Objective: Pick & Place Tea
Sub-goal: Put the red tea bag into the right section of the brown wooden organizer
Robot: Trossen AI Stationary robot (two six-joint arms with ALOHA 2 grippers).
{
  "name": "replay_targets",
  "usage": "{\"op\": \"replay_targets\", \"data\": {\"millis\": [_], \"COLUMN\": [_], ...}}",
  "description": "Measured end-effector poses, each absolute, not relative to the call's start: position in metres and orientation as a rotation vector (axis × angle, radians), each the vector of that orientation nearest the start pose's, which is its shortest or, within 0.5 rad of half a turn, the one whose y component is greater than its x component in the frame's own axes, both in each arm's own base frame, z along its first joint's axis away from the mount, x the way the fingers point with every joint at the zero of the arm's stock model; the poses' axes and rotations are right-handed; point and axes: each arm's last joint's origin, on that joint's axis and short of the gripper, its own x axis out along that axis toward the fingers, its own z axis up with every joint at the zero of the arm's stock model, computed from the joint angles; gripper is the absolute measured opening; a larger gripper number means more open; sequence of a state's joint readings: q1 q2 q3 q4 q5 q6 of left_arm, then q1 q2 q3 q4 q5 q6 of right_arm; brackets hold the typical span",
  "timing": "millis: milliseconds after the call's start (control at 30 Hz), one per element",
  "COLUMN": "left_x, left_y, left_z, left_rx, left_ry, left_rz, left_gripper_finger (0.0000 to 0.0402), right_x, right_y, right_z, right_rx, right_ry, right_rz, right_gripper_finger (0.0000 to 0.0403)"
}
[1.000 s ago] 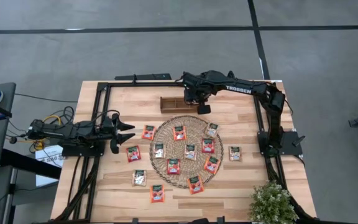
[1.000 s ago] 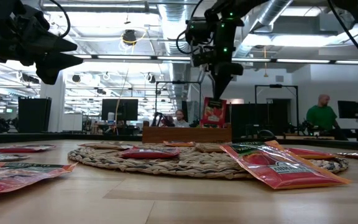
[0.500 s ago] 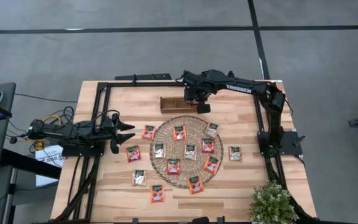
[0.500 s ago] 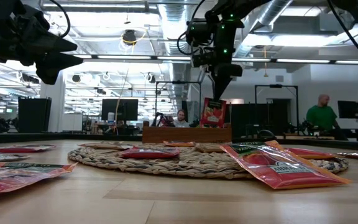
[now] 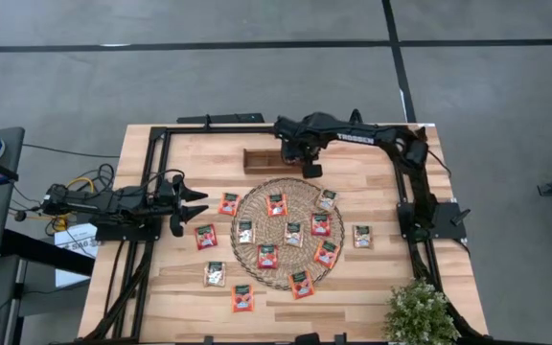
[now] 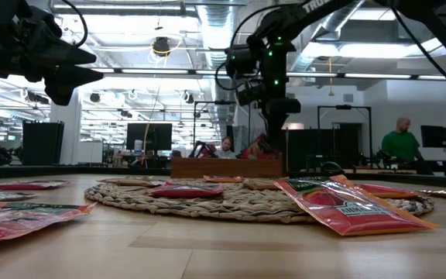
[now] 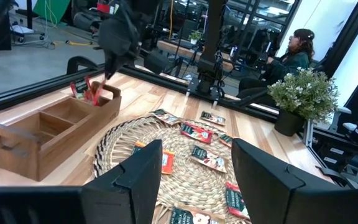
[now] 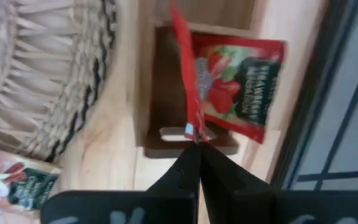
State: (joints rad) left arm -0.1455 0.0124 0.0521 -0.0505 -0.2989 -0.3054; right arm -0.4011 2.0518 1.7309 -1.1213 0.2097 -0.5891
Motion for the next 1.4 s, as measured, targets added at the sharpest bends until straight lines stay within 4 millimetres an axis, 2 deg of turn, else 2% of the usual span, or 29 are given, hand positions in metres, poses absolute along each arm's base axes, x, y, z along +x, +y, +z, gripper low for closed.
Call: {"op": "replay_targets", "data": {"millis": [133,300,700,1100,1400], "left_x": [0.094,0.094,0.094,0.094,0.094], "left_y": [-0.005,-0.005,-0.005,-0.005,-0.005], "left_z": [0.175,0.175,0.175,0.175,0.175], "left_rx": [-0.302,-0.302,-0.299,-0.299,-0.299], "left_ry": [-0.013,-0.013,-0.013,-0.013,-0.013], "left_rz": [0.154,0.154,0.154,0.154,0.154], "left_gripper_finger": [0.0185,0.0185,0.0185,0.0185,0.0185], "right_x": [0.371,0.366,0.365,0.375,0.372], "right_y": [-0.163,-0.162,-0.159,-0.139,-0.143], "right_z": [0.225,0.239,0.237,0.254,0.254], "right_rx": [-0.332,-0.353,-0.476,-0.549,-0.547], "right_ry": [1.539,1.520,1.599,1.583,1.606], "right_rz": [-0.056,-0.081,-0.105,-0.112,-0.111], "right_gripper_finger": [0.0000,0.0000,0.0000,0.0000,0.0000]}}
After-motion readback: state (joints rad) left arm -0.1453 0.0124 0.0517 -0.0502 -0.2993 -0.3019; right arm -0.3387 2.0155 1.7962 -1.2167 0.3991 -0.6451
